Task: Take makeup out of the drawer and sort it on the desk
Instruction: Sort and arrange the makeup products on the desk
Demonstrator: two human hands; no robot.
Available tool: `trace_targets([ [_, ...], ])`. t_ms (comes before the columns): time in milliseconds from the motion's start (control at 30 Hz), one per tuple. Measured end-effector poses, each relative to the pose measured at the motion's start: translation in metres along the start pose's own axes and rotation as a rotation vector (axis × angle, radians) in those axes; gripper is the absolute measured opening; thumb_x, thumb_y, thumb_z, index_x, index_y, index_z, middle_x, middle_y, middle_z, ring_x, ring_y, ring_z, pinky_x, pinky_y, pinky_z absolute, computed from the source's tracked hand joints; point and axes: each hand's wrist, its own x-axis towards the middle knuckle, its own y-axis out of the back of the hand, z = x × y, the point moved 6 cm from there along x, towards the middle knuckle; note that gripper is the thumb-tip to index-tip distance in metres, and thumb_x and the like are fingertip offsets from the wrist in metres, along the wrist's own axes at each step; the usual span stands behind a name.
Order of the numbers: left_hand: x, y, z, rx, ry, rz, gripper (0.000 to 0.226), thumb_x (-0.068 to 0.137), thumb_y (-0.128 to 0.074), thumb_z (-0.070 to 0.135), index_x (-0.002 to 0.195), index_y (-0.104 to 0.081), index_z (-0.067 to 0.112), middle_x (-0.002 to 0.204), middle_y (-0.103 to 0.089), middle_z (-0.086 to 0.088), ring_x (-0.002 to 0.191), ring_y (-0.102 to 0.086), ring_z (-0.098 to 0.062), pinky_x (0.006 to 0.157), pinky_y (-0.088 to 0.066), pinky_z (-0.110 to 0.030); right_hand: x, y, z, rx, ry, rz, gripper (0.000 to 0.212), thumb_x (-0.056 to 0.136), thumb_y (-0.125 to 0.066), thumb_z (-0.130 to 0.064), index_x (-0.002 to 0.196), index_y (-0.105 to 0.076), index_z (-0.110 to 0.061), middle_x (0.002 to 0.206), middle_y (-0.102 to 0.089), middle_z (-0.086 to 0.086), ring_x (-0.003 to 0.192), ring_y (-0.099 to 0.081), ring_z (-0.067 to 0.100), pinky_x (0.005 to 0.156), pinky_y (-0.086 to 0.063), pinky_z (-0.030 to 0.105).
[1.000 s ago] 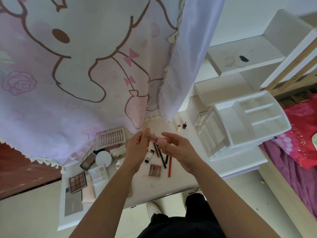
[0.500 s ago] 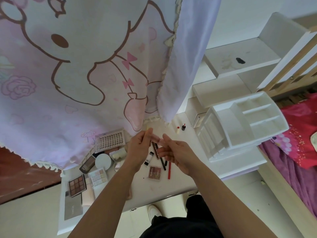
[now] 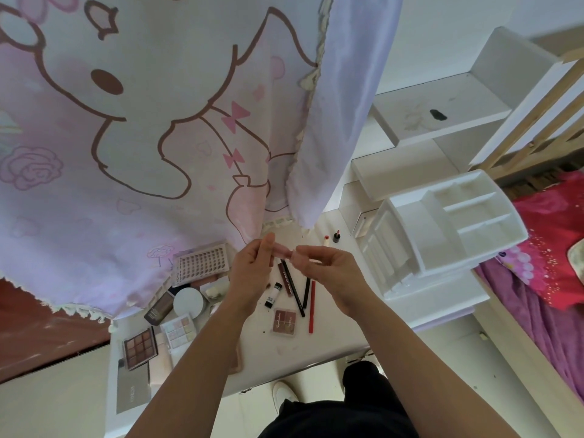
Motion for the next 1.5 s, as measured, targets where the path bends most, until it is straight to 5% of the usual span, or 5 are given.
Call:
trace_targets([
  [300, 0.0, 0.003, 0.006, 0.03, -0.017, -0.004, 0.045, 0.103, -0.045, 0.041, 0.087, -0.074, 0.011, 0.062, -0.064, 0.014, 0.053, -0.043, -0.006, 0.059, -0.037, -0.026, 0.003, -0.009, -0.001, -0.083, -0.165, -0.095, 0.043, 0.093, -0.063, -0.046, 0.11, -0.071, -0.008, 0.098, -0.076, 0.014, 0.079, -0.072, 0.017, 0.07, -0.057, 0.022],
  [633, -0.003, -0.001, 0.004, -0.01, 0.002, -0.024, 0.046, 0.103, -0.044, 0.041, 0.08, -0.076, 0.017, 0.064, -0.065, 0.011, 0.058, -0.045, -0.008, 0.067, -0.038, -0.032, 0.008, 0.009, -0.006, -0.17, 0.005, -0.081, 0.038, 0.075, -0.086, -0.014, 0.11, -0.074, -0.021, 0.101, -0.076, -0.001, 0.096, -0.071, 0.012, 0.1, -0.05, 0.033],
  [833, 0.001, -0.001, 0.006, -0.006, 0.003, -0.02, 0.044, 0.102, -0.046, 0.043, 0.084, -0.076, 0.015, 0.076, -0.072, 0.004, 0.058, -0.05, -0.004, 0.068, -0.04, -0.032, 0.003, -0.006, -0.006, -0.226, -0.167, -0.166, 0.045, 0.092, -0.059, -0.055, 0.117, -0.068, -0.018, 0.105, -0.075, 0.007, 0.082, -0.073, 0.02, 0.074, -0.057, 0.027],
  [1300, -0.001, -0.005, 0.01, -0.035, -0.018, -0.034, 0.048, 0.104, -0.042, 0.038, 0.087, -0.075, 0.006, 0.073, -0.071, 0.005, 0.058, -0.052, 0.002, 0.069, -0.038, -0.027, 0.006, 0.016, -0.007, -0.2, 0.011, -0.067, 0.029, 0.08, -0.083, -0.028, 0.109, -0.077, -0.028, 0.105, -0.076, 0.004, 0.1, -0.069, 0.019, 0.09, -0.053, 0.027],
  [1500, 0.013, 0.025, -0.005, -0.119, 0.025, 0.059, 0.053, 0.103, -0.04, 0.045, 0.087, -0.077, 0.011, 0.051, -0.041, 0.007, 0.052, -0.029, -0.013, 0.055, -0.035, -0.023, 0.002, 0.038, -0.008, -0.157, 0.02, -0.024, 0.032, 0.079, -0.083, -0.02, 0.11, -0.076, -0.024, 0.101, -0.077, 0.003, 0.093, -0.068, 0.01, 0.085, -0.05, 0.025],
])
